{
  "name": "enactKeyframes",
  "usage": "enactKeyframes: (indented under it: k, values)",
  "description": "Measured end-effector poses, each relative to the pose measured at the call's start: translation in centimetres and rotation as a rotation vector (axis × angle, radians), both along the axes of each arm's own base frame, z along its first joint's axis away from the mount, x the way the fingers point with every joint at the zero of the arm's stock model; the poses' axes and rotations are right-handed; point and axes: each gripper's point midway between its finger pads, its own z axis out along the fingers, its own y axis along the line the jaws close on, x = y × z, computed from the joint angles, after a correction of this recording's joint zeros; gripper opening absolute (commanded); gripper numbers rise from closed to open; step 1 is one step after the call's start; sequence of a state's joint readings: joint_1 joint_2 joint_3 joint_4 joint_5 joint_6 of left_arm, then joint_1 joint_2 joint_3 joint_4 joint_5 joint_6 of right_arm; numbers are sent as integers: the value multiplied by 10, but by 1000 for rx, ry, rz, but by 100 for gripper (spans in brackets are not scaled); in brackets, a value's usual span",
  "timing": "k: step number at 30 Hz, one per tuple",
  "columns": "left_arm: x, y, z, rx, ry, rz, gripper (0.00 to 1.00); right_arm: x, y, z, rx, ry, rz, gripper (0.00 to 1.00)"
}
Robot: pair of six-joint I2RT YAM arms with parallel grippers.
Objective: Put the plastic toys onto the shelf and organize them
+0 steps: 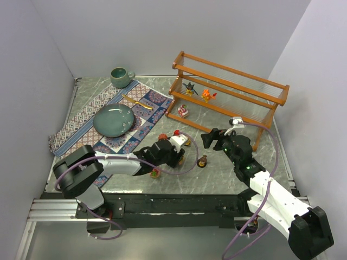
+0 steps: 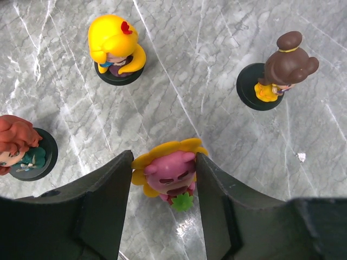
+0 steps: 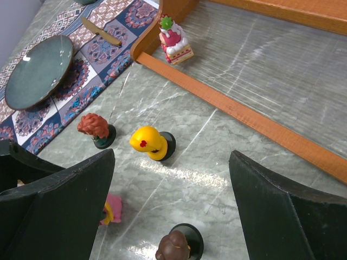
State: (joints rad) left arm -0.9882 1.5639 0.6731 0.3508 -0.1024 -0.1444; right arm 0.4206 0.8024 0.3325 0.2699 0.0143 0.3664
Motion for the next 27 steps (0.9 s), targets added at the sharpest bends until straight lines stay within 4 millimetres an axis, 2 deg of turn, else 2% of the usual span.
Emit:
enactKeyframes:
  k: [4, 6, 8, 17, 27]
  values:
    - [-1, 2, 1, -7, 1, 3, 52, 0, 0, 0, 0, 0, 0, 93]
    - [-2, 2, 2, -9, 1, 4, 46, 0, 0, 0, 1, 0, -1, 93]
    - [-2, 2, 2, -11, 2, 5, 46, 0, -1, 0, 0, 0, -2, 93]
    - [-2, 2, 3, -16, 1, 5, 22, 1, 0, 1, 3, -6, -2, 93]
    - [0, 1, 20, -47, -23, 9, 20, -1, -2, 3, 13, -27, -5, 93]
